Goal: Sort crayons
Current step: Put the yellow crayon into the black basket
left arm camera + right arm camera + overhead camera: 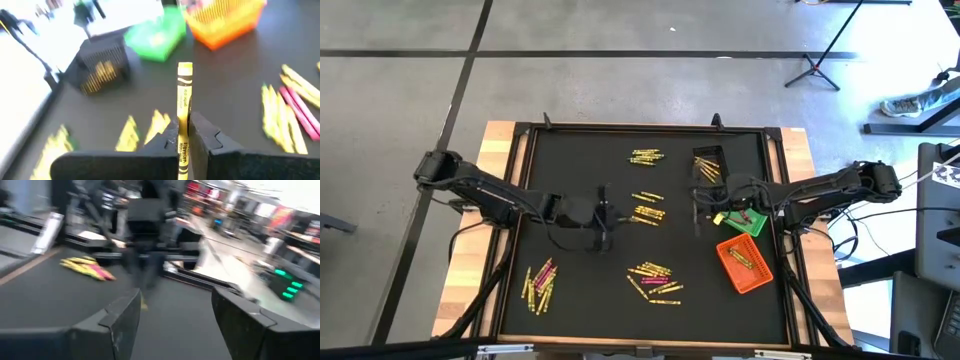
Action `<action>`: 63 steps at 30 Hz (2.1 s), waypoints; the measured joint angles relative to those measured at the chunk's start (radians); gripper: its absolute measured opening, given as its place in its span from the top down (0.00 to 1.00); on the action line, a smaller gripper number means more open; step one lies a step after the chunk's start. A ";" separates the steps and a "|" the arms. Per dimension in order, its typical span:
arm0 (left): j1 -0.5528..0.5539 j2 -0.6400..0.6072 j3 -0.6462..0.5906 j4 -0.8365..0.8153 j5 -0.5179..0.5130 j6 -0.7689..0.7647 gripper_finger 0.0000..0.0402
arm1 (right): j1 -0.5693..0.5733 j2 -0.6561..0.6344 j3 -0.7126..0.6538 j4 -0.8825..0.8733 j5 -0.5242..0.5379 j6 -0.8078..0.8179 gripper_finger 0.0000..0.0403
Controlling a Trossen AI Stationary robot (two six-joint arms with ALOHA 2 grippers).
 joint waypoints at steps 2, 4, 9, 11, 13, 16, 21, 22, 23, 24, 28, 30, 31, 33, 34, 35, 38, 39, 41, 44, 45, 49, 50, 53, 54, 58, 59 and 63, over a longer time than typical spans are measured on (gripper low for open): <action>0.015 0.014 -0.010 0.132 0.022 0.082 1.00 | 0.005 0.026 0.001 0.028 -0.045 0.023 0.40; 0.032 0.027 -0.012 0.239 0.088 0.155 1.00 | 0.021 0.064 0.000 0.059 -0.050 0.033 0.40; 0.054 0.069 -0.013 0.374 0.199 0.185 1.00 | 0.075 0.163 0.002 0.239 -0.013 0.040 0.40; 0.049 0.100 -0.013 0.427 0.202 0.182 1.00 | 0.097 0.206 0.002 0.280 -0.010 0.047 0.40; 0.039 0.120 -0.013 0.466 0.203 0.177 1.00 | 0.113 0.254 0.002 0.327 0.015 0.046 0.40; 0.023 0.125 -0.013 0.503 0.199 0.174 1.00 | 0.115 0.293 0.020 0.384 0.019 0.036 0.40; 0.010 0.125 -0.012 0.533 0.157 0.158 0.99 | 0.111 0.324 0.056 0.379 -0.026 0.031 0.48; 0.010 0.124 -0.012 0.538 0.158 0.158 0.99 | 0.112 0.326 0.063 0.378 -0.029 0.029 0.50; 0.009 0.124 -0.012 0.536 0.158 0.158 0.98 | 0.112 0.326 0.070 0.380 -0.030 0.025 0.53; 0.009 0.124 -0.012 0.531 0.157 0.158 0.98 | 0.112 0.326 0.075 0.382 -0.035 0.021 0.57; 0.010 0.124 -0.012 0.533 0.148 0.159 0.98 | 0.112 0.326 0.078 0.376 -0.046 -0.005 0.69; 0.010 0.124 -0.012 0.530 0.148 0.162 0.98 | 0.112 0.326 0.079 0.378 -0.047 -0.006 0.75; 0.010 0.124 -0.012 0.531 0.149 0.162 0.98 | 0.112 0.326 0.079 0.377 -0.046 -0.005 0.77; 0.010 0.124 -0.012 0.531 0.150 0.162 0.98 | 0.112 0.326 0.079 0.377 -0.033 -0.005 0.82; 0.010 0.124 -0.012 0.530 0.150 0.163 0.98 | 0.112 0.326 0.079 0.377 -0.034 -0.006 0.85; 0.010 0.124 -0.012 0.529 0.150 0.163 0.98 | 0.111 0.326 0.079 0.377 -0.038 -0.007 0.88; 0.010 0.124 -0.012 0.528 0.149 0.161 0.98 | 0.111 0.326 0.079 0.376 -0.022 -0.012 0.96; 0.010 0.124 -0.012 0.528 0.149 0.161 0.98 | 0.111 0.326 0.079 0.373 -0.006 -0.015 0.97; 0.010 0.124 -0.012 0.525 0.148 0.162 0.96 | 0.112 0.325 0.079 0.366 0.021 -0.018 0.95; 0.012 0.124 -0.012 0.517 0.144 0.163 0.90 | 0.112 0.325 0.079 0.354 0.059 -0.035 0.91; 0.012 0.124 -0.012 0.510 0.139 0.162 0.87 | 0.112 0.325 0.079 0.350 0.069 -0.052 0.91; 0.012 0.124 -0.012 0.492 0.085 0.153 0.75 | 0.115 0.290 0.079 0.259 0.187 -0.063 0.95; 0.011 0.124 -0.012 0.485 0.066 0.143 0.73 | 0.113 0.273 0.080 0.217 0.236 -0.069 0.96; 0.012 0.124 -0.012 0.464 0.000 0.129 0.69 | 0.112 0.223 0.078 0.092 0.410 -0.085 0.96; 0.011 0.124 -0.012 0.451 -0.011 0.134 0.69 | 0.112 0.209 0.078 0.071 0.449 -0.085 0.95; 0.016 0.124 -0.012 0.420 -0.022 0.137 0.68 | 0.100 0.158 0.079 -0.074 0.640 -0.084 0.92; 0.017 0.124 -0.012 0.423 -0.028 0.136 0.68 | 0.094 0.152 0.079 -0.121 0.697 -0.079 0.93; 0.022 0.123 -0.012 0.423 -0.020 0.168 0.68 | 0.036 0.131 0.079 -0.295 0.840 -0.006 0.95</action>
